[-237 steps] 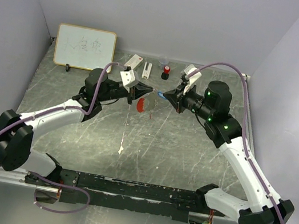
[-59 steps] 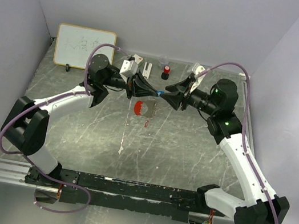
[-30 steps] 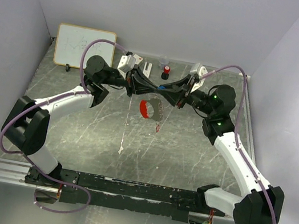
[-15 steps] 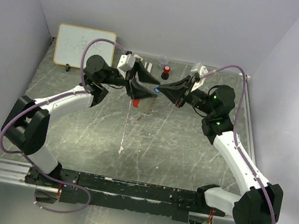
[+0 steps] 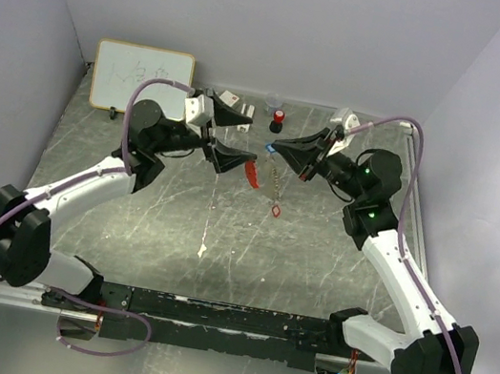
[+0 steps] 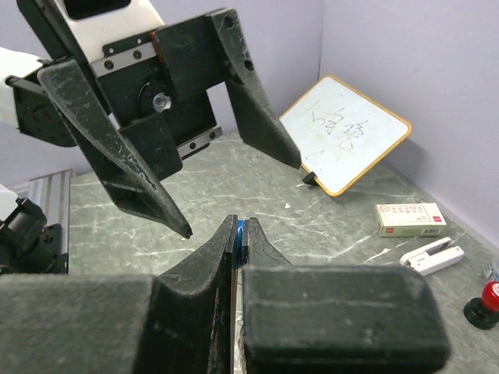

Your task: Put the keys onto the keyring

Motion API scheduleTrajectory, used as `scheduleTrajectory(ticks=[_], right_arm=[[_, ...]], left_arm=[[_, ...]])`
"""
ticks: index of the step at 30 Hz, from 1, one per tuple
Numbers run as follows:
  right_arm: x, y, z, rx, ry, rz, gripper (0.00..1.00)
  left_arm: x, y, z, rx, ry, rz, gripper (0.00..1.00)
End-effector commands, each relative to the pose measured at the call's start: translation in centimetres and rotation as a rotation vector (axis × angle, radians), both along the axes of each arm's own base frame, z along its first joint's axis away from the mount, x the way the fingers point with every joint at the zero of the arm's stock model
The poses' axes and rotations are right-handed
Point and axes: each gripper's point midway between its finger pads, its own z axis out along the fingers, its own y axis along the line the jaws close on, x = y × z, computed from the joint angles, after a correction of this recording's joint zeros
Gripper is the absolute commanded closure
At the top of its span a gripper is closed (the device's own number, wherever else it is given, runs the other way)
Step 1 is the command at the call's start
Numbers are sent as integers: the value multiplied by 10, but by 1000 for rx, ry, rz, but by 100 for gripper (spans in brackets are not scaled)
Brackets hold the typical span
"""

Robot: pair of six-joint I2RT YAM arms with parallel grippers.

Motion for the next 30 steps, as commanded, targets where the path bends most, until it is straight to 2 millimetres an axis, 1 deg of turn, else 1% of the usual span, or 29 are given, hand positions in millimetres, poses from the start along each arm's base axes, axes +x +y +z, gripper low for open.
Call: scheduleTrajectory(ticks=[1,3,4,6,8,9,12,13,15,17,19,20,21,22,23,25,28,29,30], right_arm=[[0,-9,13,28,-32,-50,100],[-2,-9,12,32,-35,-49,100],[-2,-9,12,30,-35,-47,100],[-3,-9,10,22,-35,-49,100],[-3,-10,9,18,-35,-54,100],[-3,-10,8,15,-35,-54,100],[-3,-11,6,9,-36,-58,100],[-4,-11,6,7,-38,-57,100],[-5,-12,6,5,-43,-57,100],[-6,-12,6,0,-48,-52,100],[-8,-12,5,-7,-52,-48,100],[-8,-12,5,-10,-56,-46,100],[-9,-12,6,-13,-58,-45,100],[-9,-12,6,-14,-60,-45,100],[-10,-13,5,-18,-62,-44,100],[-11,-13,5,-23,-63,-44,100],[-11,-14,5,-26,-64,-48,100],[-11,-14,5,-26,-62,-48,100],[-10,-14,5,-26,-62,-49,100]], left_arm=[[5,12,-10,9,-21,93,2],[3,13,-13,12,-19,95,9],[2,12,-14,18,-19,84,15],[2,10,-17,33,-4,70,35],[1,8,-19,38,10,51,46],[0,7,-19,36,11,41,50],[-1,6,-20,33,14,30,55],[-2,6,-21,33,15,29,61],[-2,6,-23,30,17,29,66],[-3,5,-23,29,21,23,79],[-3,4,-25,33,29,17,86],[-3,3,-25,34,29,11,93],[-3,3,-25,34,31,8,93],[-3,2,-25,32,33,6,93],[-3,2,-25,31,30,5,84],[-4,2,-26,31,27,5,55],[-6,4,-24,23,3,14,31],[-7,5,-24,21,0,20,12],[-7,6,-23,20,-6,26,2]])
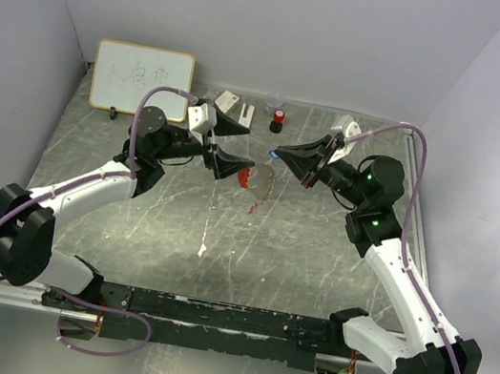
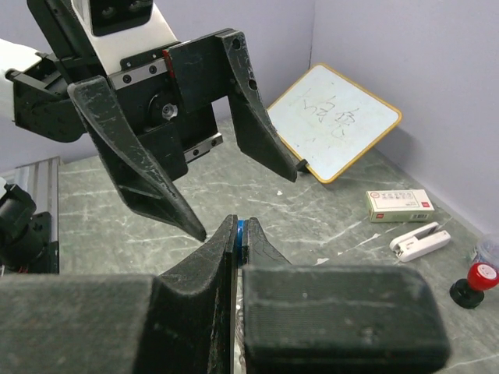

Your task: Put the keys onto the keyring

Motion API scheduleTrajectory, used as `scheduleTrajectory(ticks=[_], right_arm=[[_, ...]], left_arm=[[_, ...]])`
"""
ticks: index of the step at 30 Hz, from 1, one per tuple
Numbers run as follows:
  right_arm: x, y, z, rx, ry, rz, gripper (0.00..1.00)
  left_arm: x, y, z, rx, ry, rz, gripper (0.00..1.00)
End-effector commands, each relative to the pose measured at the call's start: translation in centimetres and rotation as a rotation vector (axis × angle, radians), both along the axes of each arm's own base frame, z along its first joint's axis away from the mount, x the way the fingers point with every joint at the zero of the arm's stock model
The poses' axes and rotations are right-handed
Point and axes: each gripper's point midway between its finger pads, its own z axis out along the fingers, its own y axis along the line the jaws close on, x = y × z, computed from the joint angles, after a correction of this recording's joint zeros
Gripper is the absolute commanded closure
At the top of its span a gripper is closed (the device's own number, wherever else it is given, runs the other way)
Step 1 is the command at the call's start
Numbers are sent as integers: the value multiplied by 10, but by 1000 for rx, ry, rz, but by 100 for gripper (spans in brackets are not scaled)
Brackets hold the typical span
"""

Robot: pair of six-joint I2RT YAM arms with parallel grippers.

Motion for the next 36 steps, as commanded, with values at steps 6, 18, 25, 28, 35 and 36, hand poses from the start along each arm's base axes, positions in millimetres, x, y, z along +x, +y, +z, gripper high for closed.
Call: scheduleTrajectory(ticks=[6,18,25,28,35,36], right_arm=[[2,-5,17,34,-23,-34,100],[24,-15,30,143,94,-166,100],[36,-22,25,213,186,-245,100],[37,-23,22,222,205,-253,100],[36,-23,21,220,213,-252,100],[36,-23,21,218,214,-254,100]], left_arm=[[-18,-1,12,-9,-85,-17,0],[-21,-26,-1,46,-141,84,0],[-3,-27,-5,38,-120,218,9],[0,-27,-3,19,-128,262,9],[-4,-38,-2,11,-172,257,21],[-5,-40,-1,11,-178,250,26]])
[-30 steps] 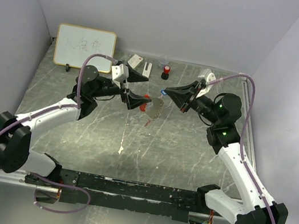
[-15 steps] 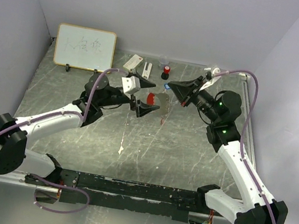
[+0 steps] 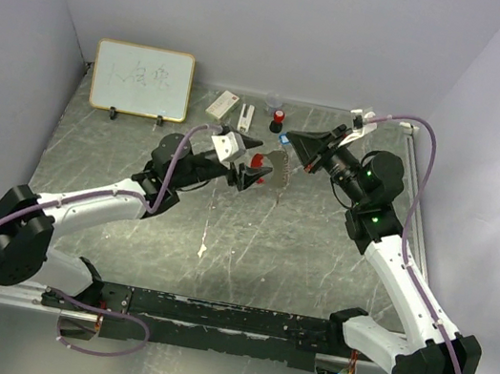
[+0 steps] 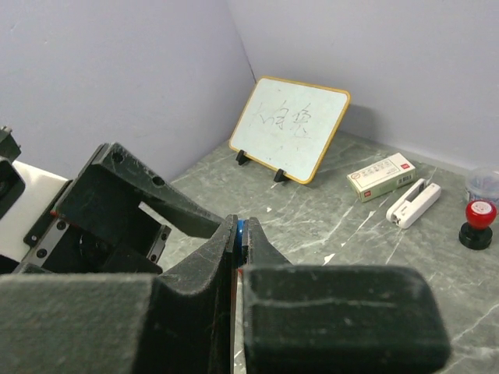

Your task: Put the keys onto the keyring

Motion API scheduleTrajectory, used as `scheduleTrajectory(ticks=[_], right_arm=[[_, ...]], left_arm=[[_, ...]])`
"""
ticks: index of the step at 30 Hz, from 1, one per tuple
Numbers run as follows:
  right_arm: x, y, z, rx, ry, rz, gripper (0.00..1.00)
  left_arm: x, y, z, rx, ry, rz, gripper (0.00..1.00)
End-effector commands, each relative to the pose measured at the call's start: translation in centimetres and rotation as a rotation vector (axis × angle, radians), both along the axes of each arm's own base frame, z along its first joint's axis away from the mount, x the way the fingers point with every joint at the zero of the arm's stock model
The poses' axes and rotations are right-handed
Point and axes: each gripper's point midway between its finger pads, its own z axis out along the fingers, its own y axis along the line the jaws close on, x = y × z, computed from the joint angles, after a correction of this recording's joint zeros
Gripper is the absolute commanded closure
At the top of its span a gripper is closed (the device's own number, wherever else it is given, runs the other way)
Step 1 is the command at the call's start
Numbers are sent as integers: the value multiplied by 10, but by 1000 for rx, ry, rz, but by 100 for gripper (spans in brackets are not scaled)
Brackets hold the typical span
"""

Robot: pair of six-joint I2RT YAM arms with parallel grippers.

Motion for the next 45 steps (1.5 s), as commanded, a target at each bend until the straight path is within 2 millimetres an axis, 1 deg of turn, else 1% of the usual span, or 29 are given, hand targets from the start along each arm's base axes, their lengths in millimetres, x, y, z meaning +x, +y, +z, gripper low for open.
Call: scheduleTrajectory(ticks=[1,2,3,8,12,15,22,25,37,39,45], right_arm=[[-2,-4,12,28,-22,-19,100],[-2,-4,12,30,-22,-17,100],[-2,-4,12,31,-19,-18,100],[-2,-2,9,31,-6,-13,100],[-2,0,9,32,-3,-11,100],[-2,2,8,31,3,-6,100],[-4,7,7,29,5,9,100],[-5,8,8,29,4,11,100],[-10,16,9,28,8,32,100],[-11,17,9,28,8,37,100],[-11,19,12,24,2,37,100]], left_arm=[[1,-6,11,-21,-68,16,33],[0,-9,12,-17,-72,5,39],[-2,-11,11,-11,-76,-5,41],[-7,-18,14,-12,-107,-2,38],[-7,-20,18,-12,-122,21,33],[-6,-19,21,-11,-138,50,32],[-4,-17,27,-21,-163,97,35],[-4,-15,30,-37,-177,112,38],[0,-16,32,-20,-200,152,39],[1,-16,31,-12,-200,157,41],[6,-12,28,-2,-196,194,53]])
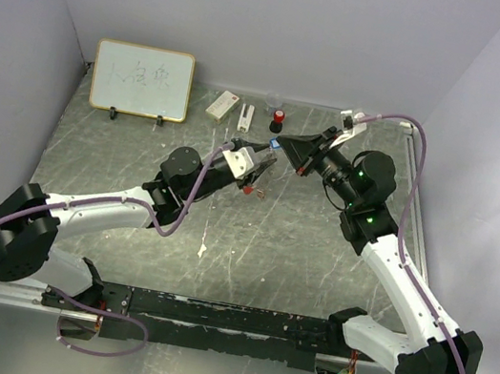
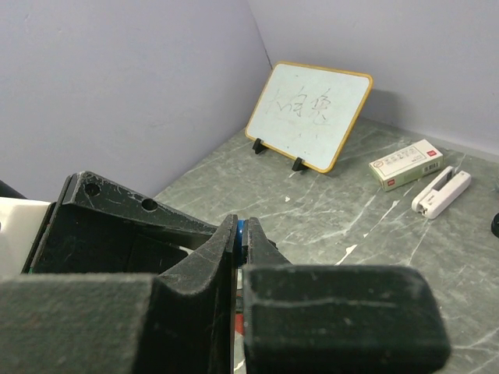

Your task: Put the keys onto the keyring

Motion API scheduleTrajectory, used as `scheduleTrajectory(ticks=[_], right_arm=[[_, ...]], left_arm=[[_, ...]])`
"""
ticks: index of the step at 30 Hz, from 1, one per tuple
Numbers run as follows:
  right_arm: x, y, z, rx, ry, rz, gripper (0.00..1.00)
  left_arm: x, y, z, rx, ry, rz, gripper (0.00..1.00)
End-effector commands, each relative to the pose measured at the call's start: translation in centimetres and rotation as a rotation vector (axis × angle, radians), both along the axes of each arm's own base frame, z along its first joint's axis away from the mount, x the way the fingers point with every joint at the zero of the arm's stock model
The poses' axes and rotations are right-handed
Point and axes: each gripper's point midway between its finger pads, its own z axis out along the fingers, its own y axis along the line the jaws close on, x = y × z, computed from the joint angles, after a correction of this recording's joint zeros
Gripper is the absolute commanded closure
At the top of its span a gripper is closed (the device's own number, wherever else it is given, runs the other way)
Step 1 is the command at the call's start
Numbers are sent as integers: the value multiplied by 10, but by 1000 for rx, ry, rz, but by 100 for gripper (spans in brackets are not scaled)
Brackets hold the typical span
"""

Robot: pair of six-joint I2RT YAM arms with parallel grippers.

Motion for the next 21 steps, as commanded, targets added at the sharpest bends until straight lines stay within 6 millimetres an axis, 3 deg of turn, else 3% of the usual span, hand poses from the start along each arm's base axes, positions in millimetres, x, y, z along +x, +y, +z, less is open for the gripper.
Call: scheduleTrajectory(ticks=[1,21], right_arm=[[-2,1,20,18,-45,-4,100],[-1,-4,19,8,-50,-37,100]], left_arm=[[6,2,17,-28,-33,49,53],[12,17,4,18,-36,129,55]])
